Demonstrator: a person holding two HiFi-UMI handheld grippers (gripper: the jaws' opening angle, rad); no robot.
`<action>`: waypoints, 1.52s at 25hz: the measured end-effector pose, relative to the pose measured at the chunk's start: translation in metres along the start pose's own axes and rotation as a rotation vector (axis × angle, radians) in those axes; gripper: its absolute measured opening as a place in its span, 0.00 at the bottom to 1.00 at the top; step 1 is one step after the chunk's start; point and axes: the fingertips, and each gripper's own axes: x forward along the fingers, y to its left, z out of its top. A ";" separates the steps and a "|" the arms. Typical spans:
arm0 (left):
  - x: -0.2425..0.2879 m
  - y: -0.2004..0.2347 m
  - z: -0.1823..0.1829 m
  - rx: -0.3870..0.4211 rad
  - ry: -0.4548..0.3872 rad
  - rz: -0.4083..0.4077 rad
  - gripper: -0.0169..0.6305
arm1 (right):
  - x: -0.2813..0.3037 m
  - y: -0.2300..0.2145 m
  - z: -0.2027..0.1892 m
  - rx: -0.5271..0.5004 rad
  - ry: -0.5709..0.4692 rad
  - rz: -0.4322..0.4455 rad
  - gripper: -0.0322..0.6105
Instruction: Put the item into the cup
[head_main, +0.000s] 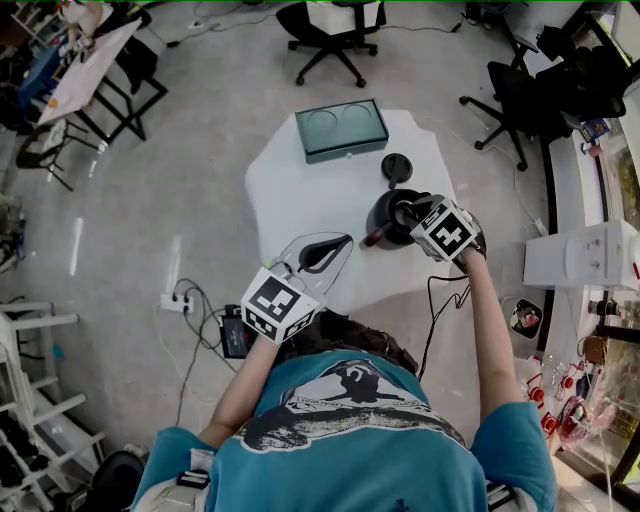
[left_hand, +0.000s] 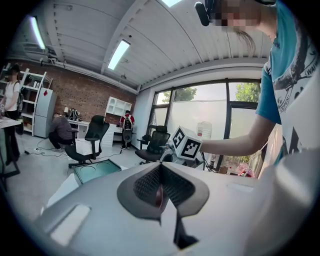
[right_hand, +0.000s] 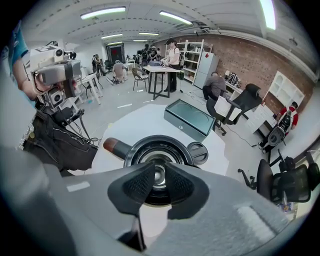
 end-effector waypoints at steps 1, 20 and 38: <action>0.000 -0.001 -0.001 0.000 0.000 -0.001 0.03 | 0.000 0.000 0.000 0.004 -0.007 -0.003 0.15; -0.006 -0.005 -0.007 -0.013 0.008 0.025 0.03 | -0.041 0.020 0.030 0.156 -0.368 -0.086 0.18; -0.023 -0.004 -0.024 -0.049 0.057 0.086 0.03 | -0.072 0.064 0.058 0.356 -0.686 -0.093 0.18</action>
